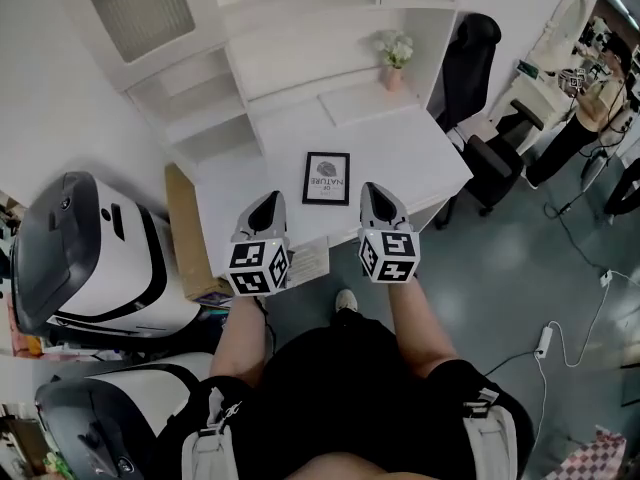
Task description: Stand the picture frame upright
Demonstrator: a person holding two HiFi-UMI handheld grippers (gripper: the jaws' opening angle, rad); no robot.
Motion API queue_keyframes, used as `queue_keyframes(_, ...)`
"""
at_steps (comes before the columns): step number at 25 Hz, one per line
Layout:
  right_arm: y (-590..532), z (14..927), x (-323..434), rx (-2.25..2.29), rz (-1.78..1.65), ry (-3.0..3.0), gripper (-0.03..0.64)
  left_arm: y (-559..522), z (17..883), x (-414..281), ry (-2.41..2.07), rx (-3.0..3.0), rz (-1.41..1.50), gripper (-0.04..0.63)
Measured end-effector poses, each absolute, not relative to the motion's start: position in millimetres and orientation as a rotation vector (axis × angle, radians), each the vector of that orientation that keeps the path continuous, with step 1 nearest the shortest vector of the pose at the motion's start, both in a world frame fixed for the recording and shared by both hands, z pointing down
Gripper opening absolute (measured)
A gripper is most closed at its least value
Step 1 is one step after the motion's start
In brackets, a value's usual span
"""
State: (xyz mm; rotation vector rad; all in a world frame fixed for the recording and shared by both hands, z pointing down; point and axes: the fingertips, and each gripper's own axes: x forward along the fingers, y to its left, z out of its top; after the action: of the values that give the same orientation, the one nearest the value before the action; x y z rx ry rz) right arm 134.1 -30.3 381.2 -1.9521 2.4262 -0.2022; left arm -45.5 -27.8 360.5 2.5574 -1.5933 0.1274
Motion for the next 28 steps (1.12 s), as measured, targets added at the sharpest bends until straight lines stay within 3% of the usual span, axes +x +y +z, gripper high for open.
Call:
queue_keyframes(12, -171.8, 395.3, 171.4, -1.907, -0.288, 2.494, 0.0, -158.1, 371.9, -4.8, -1.622, 2.471, 0.188, 0.009)
queue_keyframes(28, -219.4, 451.7, 161.8, -2.019, -0.499, 2.523, -0.002, -210.0, 406.8, -25.4, -1.582, 2.45, 0.313, 0.009)
